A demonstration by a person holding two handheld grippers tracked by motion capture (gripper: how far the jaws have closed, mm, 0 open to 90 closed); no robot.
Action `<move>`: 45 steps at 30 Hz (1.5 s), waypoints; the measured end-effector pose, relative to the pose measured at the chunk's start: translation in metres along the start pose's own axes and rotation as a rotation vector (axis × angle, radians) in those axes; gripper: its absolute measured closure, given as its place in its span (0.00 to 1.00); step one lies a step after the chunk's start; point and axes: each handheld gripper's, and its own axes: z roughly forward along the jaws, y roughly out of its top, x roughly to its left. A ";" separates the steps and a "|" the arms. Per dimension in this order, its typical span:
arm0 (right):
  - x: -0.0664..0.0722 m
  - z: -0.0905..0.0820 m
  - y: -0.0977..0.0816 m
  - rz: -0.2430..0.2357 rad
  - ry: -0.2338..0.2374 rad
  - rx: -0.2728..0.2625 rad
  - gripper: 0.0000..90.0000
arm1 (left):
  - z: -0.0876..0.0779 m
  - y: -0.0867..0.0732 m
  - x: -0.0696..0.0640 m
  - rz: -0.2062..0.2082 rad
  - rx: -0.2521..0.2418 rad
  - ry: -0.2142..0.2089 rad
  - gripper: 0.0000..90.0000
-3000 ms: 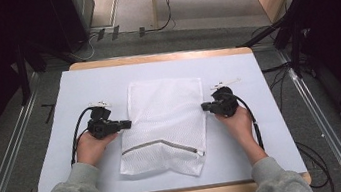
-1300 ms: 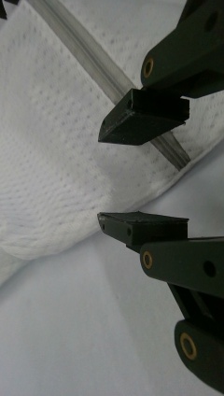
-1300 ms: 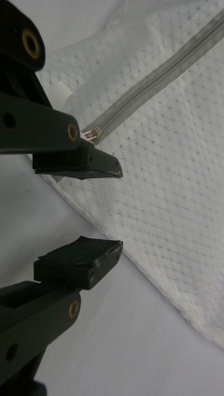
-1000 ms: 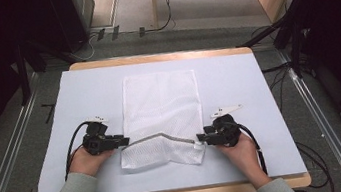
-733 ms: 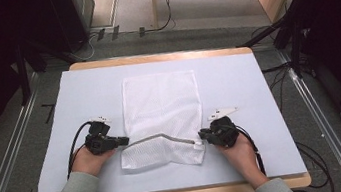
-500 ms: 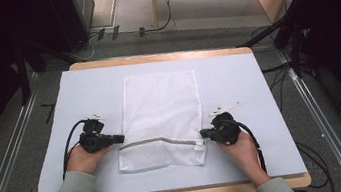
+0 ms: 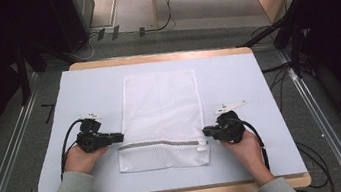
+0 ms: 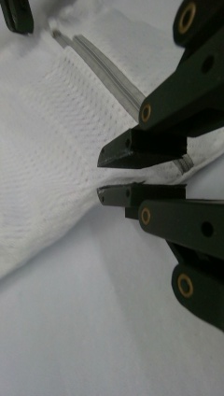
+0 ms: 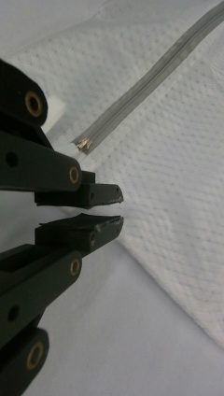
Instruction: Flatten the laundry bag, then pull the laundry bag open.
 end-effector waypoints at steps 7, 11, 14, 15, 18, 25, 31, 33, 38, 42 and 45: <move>0.003 -0.010 -0.001 -0.013 0.024 -0.033 0.83 | -0.002 0.004 -0.018 0.067 -0.021 -0.010 0.76; 0.008 -0.013 -0.004 -0.015 0.036 -0.038 0.81 | 0.001 0.007 -0.029 0.103 -0.027 -0.025 0.70; 0.011 -0.015 -0.006 -0.021 0.037 -0.040 0.81 | 0.005 0.010 -0.037 0.133 -0.025 -0.028 0.67; 0.012 -0.015 -0.007 -0.022 0.036 -0.041 0.81 | 0.006 0.010 -0.039 0.141 -0.030 -0.033 0.67; 0.013 -0.014 -0.009 -0.017 0.036 -0.023 0.81 | 0.012 0.015 -0.047 0.165 -0.024 -0.041 0.64; 0.013 -0.015 -0.014 0.008 0.036 -0.011 0.89 | 0.024 0.022 -0.059 0.204 -0.010 -0.068 0.63; 0.013 -0.017 -0.017 0.029 0.031 0.006 0.97 | 0.035 0.028 -0.068 0.237 0.004 -0.087 0.63; 0.012 -0.017 -0.018 0.036 0.031 0.006 1.00 | 0.038 0.029 -0.071 0.239 0.009 -0.100 0.67; 0.009 -0.015 -0.019 0.061 0.040 0.014 1.00 | 0.044 0.033 -0.081 0.262 0.009 -0.115 0.86; 0.011 -0.013 -0.019 0.060 0.035 0.019 1.00 | 0.053 0.035 -0.084 0.269 0.016 -0.125 0.95; 0.012 -0.011 -0.018 0.059 0.037 0.017 1.00 | 0.063 0.035 -0.085 0.280 0.050 -0.112 0.98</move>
